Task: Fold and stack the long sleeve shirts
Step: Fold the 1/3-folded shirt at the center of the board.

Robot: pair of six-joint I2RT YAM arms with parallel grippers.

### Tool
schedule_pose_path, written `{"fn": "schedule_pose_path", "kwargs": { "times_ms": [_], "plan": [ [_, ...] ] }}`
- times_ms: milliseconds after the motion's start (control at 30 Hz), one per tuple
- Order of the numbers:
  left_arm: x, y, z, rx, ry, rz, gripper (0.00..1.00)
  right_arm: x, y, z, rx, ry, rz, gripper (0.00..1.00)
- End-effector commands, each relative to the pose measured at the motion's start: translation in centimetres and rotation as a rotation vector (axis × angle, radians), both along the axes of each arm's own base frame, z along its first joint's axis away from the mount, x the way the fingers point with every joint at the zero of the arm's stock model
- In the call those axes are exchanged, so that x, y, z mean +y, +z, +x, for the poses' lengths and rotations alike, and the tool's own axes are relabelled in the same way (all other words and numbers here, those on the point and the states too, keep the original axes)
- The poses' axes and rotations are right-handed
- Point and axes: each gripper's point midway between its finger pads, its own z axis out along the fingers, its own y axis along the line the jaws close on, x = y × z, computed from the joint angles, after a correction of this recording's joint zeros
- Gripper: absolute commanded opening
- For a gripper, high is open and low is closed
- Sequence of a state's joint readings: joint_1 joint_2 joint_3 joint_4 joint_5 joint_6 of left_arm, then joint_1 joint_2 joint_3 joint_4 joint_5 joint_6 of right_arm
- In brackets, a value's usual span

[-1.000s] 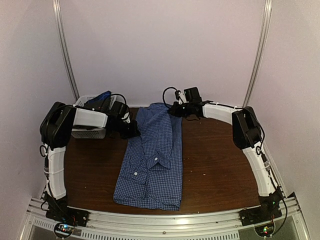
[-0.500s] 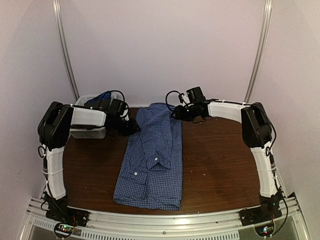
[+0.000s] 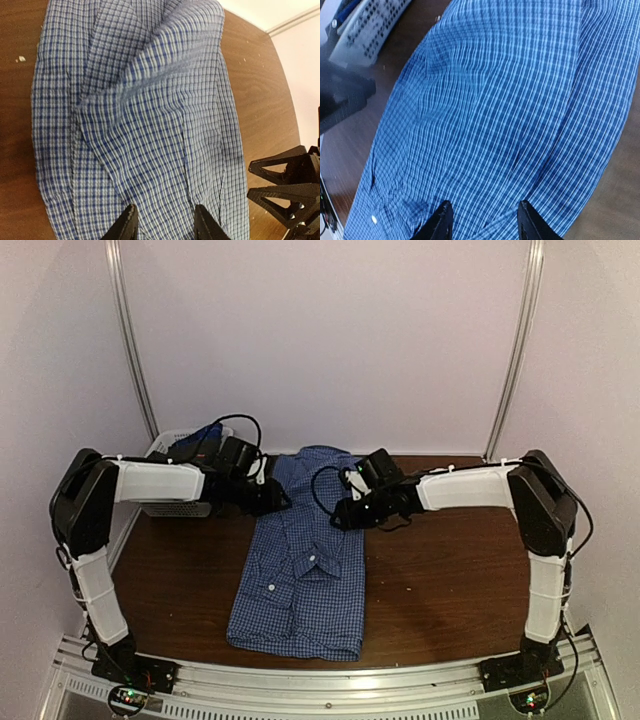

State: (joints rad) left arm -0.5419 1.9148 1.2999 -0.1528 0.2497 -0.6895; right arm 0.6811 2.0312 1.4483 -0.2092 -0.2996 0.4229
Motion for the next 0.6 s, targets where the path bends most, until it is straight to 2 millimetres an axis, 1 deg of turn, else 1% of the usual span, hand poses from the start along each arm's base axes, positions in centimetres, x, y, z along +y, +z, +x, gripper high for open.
{"fn": "schedule_pose_path", "kwargs": {
  "times_ms": [0,33,100,200,267,400,500,567],
  "plan": [
    [-1.0,0.8,-4.0,-0.005,-0.076,-0.014,0.4,0.8,2.1,-4.3,-0.038,0.027,0.001,0.45],
    [-1.2,0.8,-4.9,-0.003,-0.088,-0.017,0.4,1.1,1.8,-5.6,-0.033,0.039,-0.011,0.45],
    [-1.7,0.7,-6.5,0.008,-0.119,-0.025,0.4,1.0,1.0,-7.5,-0.021,0.041,-0.048,0.46],
    [-2.8,0.6,-8.7,0.022,-0.168,-0.044,0.4,0.3,-0.4,-9.5,0.008,0.022,-0.091,0.46],
    [-3.9,0.5,-10.0,0.029,-0.204,-0.07,0.4,0.1,-1.2,-10.5,0.029,0.013,-0.088,0.46],
    [-5.1,0.1,-11.3,0.04,-0.234,-0.09,0.4,0.3,-2.5,-12.2,0.062,0.012,-0.085,0.46],
    [-5.6,-0.2,-11.9,0.052,-0.246,-0.096,0.4,0.0,-3.6,-12.8,0.08,0.002,-0.101,0.47],
    [-5.7,-0.4,-12.1,0.056,-0.251,-0.093,0.4,0.0,-4.1,-12.9,0.084,-0.001,-0.109,0.49]
  ]
}}
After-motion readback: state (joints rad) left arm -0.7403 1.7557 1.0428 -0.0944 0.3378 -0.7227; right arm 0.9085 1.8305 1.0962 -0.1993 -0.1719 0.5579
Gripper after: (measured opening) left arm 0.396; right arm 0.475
